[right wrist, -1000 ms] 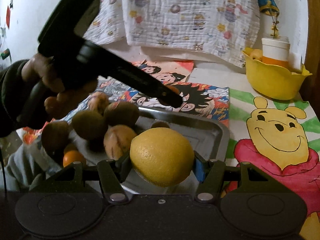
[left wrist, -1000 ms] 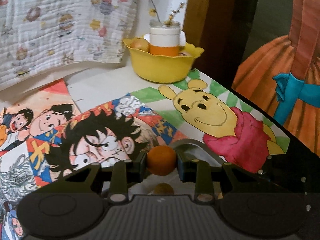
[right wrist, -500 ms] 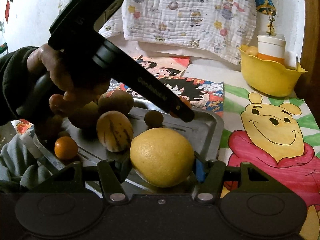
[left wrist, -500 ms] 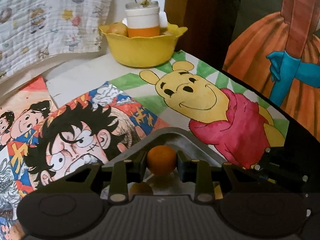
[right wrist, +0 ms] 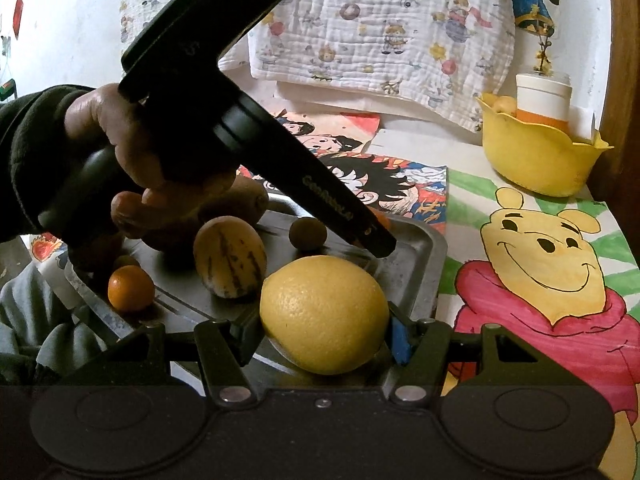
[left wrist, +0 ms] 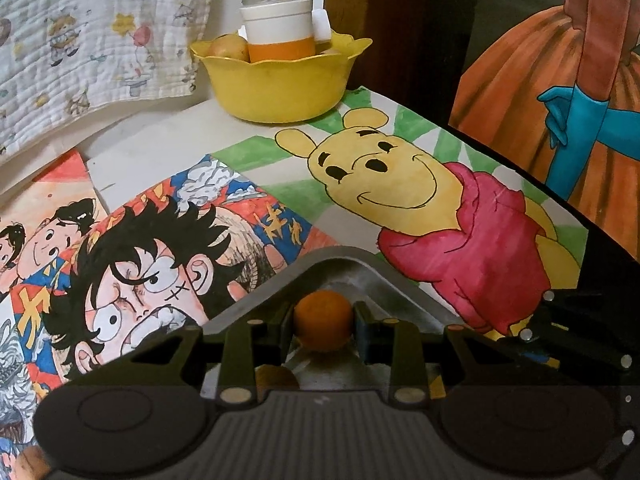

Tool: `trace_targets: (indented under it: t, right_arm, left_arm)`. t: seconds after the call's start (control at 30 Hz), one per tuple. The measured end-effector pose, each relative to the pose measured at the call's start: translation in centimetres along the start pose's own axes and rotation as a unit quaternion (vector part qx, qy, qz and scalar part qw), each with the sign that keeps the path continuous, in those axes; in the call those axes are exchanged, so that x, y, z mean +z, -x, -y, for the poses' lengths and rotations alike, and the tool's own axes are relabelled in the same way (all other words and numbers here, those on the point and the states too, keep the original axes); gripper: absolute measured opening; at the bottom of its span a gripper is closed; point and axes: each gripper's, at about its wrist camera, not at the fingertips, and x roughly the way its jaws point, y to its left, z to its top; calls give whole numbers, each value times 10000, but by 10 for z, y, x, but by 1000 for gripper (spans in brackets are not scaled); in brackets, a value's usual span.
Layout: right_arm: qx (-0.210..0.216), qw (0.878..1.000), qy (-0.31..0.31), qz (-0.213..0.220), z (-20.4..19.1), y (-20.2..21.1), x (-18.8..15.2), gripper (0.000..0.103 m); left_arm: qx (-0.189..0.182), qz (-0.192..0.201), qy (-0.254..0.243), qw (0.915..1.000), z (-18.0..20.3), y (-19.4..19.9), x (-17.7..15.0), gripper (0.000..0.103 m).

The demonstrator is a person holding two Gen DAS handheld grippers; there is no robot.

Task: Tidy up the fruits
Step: 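Lower the lemon into the tray and open the right tool while the left tool releases the tangerine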

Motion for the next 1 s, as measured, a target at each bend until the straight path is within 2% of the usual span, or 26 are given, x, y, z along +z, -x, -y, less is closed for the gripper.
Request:
trace_targets:
  t: [0.67,0.83,0.9,1.0]
  right_arm:
    - [-147,9998,5,128,-3,1,-3,65]
    - [-119,9998,-87,144,-1,2,-3,66]
    - [-118,9997,-127,149,-1,2,-3,66]
    - [-141,9997,-125,164,-3,3,-4,67]
  left_arm:
    - [272,-145,105,9995,-5,-4,-2,36]
    - [311,-175,184,9992,-7,-2,-3,40]
    - [350,-170,214,9990,-8,0,-3,47]
    - [390,-125,265,9988,-10,5,-4,51]
